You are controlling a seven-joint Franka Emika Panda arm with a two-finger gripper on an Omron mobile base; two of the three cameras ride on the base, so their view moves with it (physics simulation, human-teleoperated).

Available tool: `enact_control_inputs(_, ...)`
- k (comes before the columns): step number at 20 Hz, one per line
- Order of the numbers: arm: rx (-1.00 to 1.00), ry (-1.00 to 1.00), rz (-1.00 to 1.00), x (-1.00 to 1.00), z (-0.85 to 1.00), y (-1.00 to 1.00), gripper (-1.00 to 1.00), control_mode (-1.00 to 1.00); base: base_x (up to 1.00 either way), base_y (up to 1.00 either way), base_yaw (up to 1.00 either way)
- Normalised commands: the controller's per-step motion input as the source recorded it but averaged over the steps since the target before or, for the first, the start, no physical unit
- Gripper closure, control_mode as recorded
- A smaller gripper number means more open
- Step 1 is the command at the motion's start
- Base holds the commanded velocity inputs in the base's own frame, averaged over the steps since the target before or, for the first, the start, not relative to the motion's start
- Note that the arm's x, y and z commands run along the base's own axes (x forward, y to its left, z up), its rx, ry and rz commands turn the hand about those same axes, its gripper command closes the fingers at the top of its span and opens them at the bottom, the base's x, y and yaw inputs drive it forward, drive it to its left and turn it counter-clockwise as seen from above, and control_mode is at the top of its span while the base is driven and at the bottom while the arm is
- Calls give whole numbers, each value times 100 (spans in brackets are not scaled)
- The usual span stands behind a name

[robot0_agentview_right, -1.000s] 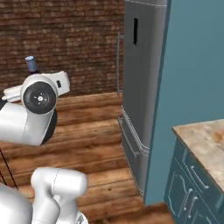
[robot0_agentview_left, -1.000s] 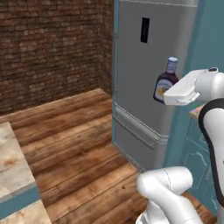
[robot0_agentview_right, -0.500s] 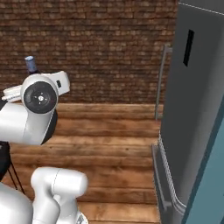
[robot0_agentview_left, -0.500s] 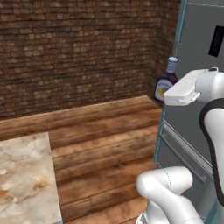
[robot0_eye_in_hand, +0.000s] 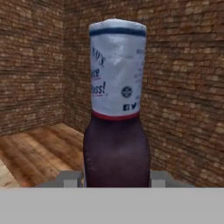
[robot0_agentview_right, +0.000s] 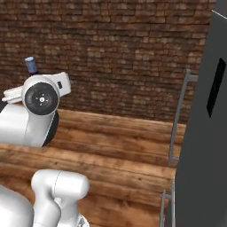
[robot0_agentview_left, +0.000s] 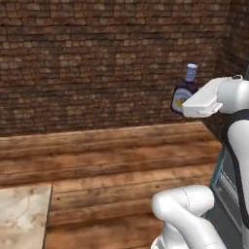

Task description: Move the hot dog bun to the plate on the dining table and place the condiment next to that plate. Then navigate to the fridge and take the sausage and place it on the plate as well.

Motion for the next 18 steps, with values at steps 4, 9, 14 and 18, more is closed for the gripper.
enact_control_inputs(4,0,0,0,0,0,0,100,100,100,-12,44)
enact_control_inputs(9,0,0,0,0,0,0,100,100,95,0,53)
enact_control_inputs(14,0,0,0,0,0,0,100,100,96,0,56)
enact_control_inputs(18,0,0,0,0,0,0,100,100,99,0,56)
